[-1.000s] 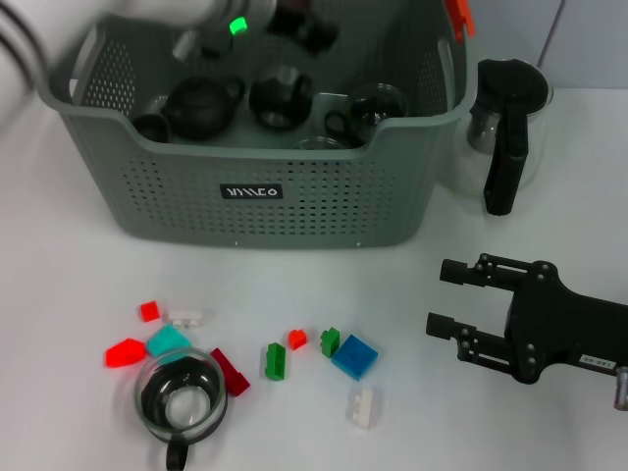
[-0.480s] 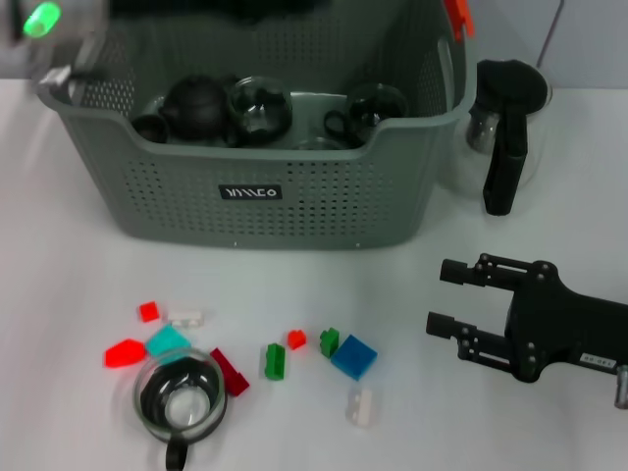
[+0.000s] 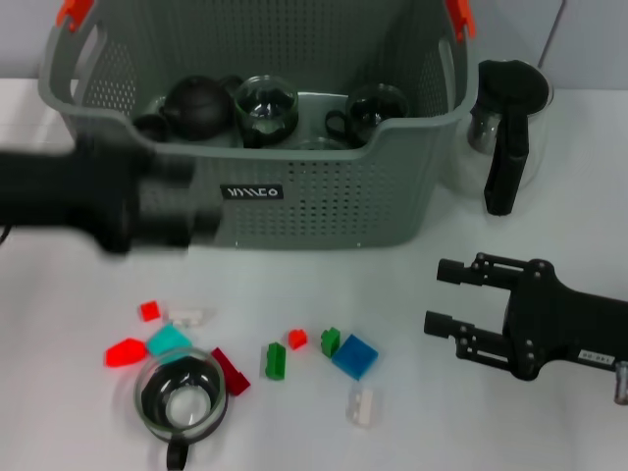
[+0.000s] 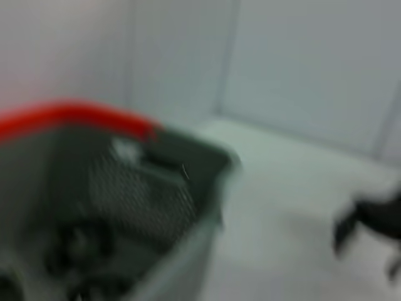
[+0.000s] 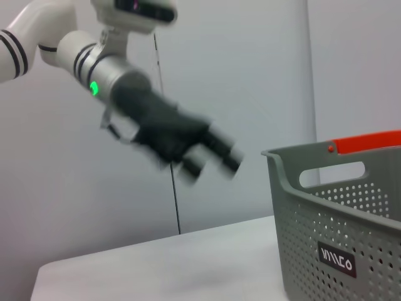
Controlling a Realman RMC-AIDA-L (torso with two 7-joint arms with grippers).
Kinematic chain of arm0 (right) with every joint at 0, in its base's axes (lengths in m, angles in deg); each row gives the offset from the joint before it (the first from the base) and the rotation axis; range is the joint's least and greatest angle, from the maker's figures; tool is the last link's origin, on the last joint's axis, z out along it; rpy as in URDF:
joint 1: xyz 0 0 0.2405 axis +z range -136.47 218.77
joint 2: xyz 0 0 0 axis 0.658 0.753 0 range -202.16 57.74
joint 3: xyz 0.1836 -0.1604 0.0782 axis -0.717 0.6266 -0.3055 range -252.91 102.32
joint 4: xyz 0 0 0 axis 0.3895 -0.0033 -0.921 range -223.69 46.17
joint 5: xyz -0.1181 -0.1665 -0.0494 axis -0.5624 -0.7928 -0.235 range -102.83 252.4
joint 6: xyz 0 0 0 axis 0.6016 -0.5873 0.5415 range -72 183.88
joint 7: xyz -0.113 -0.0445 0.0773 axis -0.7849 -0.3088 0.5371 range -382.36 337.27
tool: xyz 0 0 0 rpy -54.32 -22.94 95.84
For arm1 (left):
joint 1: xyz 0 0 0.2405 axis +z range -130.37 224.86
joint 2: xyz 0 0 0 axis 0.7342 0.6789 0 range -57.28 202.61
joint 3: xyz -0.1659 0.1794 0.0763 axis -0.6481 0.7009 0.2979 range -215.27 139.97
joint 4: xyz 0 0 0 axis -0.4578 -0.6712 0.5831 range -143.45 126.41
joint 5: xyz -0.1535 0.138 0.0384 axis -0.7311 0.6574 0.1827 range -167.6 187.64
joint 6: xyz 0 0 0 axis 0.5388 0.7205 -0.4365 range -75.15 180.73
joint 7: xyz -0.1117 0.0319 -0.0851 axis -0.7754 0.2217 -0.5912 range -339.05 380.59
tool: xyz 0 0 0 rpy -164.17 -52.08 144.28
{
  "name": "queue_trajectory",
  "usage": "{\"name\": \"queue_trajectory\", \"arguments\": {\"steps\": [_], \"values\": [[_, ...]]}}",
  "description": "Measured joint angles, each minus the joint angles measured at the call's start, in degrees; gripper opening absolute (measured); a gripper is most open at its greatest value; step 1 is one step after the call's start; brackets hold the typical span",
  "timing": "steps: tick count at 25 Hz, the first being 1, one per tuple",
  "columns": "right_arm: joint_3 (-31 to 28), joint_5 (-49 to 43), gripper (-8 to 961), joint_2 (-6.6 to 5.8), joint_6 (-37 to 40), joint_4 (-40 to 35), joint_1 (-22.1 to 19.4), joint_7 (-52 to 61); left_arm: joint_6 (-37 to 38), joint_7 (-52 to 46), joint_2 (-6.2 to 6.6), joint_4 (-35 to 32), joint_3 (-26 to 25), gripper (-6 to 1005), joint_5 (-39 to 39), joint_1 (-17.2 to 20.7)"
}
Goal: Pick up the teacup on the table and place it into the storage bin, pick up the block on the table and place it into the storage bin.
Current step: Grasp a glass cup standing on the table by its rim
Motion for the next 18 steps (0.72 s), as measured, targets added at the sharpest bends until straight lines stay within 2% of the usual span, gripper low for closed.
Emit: {"name": "queue_trajectory", "arguments": {"steps": [1,3,8,12,18], "values": [[0.0,0.0,628,0.00,0.0,0.0,0.0,0.0,0.0,0.0,0.00,0.0,0.0,621,0.0,0.0],[0.1,0.0,628,0.00,0.5,0.0,0.0,0.0,1.9,0.6,-0.03,-0.5,1.1,616,5.6,-0.2],[0.2,-0.1,628,-0.15,2.1,0.0,-0.2,-0.2,0.2,0.8,-0.28,-3.7,5.6,603,14.6,-0.9],[0.1,-0.1,628,-0.17,2.3,-0.1,-0.4,-0.5,-2.5,0.4,-0.24,-5.9,7.6,593,18.7,-2.0],[0.1,-0.1,628,-0.17,2.3,-0.1,-0.6,-0.6,-7.8,0.4,-0.29,-9.2,13.7,578,23.7,-2.3]]}}
